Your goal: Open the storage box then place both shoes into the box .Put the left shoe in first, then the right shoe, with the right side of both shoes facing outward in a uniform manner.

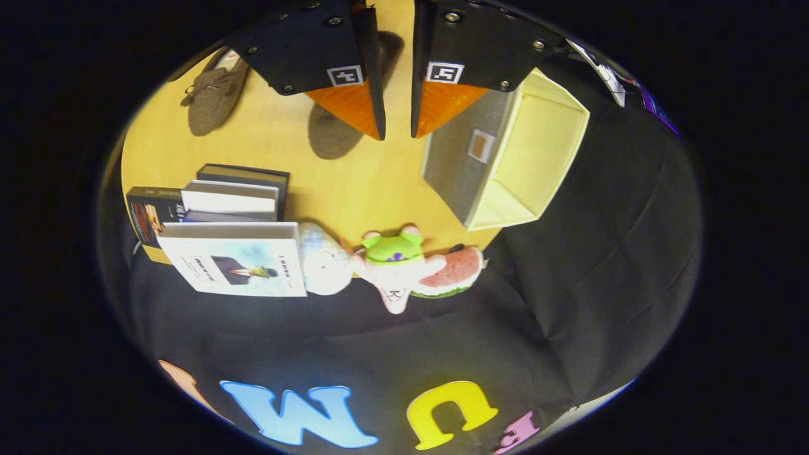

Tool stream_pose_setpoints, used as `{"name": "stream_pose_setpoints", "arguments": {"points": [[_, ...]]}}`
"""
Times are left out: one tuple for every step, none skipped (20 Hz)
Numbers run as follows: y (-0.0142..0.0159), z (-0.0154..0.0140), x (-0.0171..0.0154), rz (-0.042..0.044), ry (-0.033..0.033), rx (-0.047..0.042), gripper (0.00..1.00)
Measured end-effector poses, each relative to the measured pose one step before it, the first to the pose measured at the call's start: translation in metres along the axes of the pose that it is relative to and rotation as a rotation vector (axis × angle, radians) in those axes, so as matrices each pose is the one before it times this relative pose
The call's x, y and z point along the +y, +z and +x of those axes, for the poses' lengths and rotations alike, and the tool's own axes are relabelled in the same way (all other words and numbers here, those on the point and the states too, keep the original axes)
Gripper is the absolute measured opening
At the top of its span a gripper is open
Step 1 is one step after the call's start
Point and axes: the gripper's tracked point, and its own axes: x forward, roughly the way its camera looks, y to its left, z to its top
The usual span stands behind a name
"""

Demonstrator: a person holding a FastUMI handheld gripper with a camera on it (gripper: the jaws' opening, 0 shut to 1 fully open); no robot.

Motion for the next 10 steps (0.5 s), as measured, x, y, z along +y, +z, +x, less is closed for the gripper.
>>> {"name": "stream_pose_setpoints", "arguments": {"points": [[-0.00833, 0.00129, -0.01069, 0.00757, -0.02803, 0.00569, 0.22], [-0.01075, 0.00095, -0.00848, 0.01768, -0.01406, 0.0181, 0.22], [-0.01112, 0.00092, -0.00609, 0.01371, -0.00781, 0.01367, 0.22], [-0.00753, 0.00112, -0.00712, 0.00294, -0.01758, 0.00995, 0.22], [-0.00693, 0.00161, -0.00438, 0.00537, -0.00997, 0.00871, 0.22], [-0.00683, 0.00199, -0.00571, 0.00703, -0.00792, 0.0172, 0.22], [-0.00599, 0.00176, -0.0034, 0.00625, -0.00578, 0.01379, 0.22], [-0.0037, 0.00165, -0.00194, 0.00764, -0.00256, 0.008, 0.22], [-0.00273, 0.00275, -0.00127, 0.00293, -0.00061, 0.0074, 0.22], [-0.00336, 0.00239, -0.00024, 0.00113, -0.00177, 0.01033, 0.22]]}}
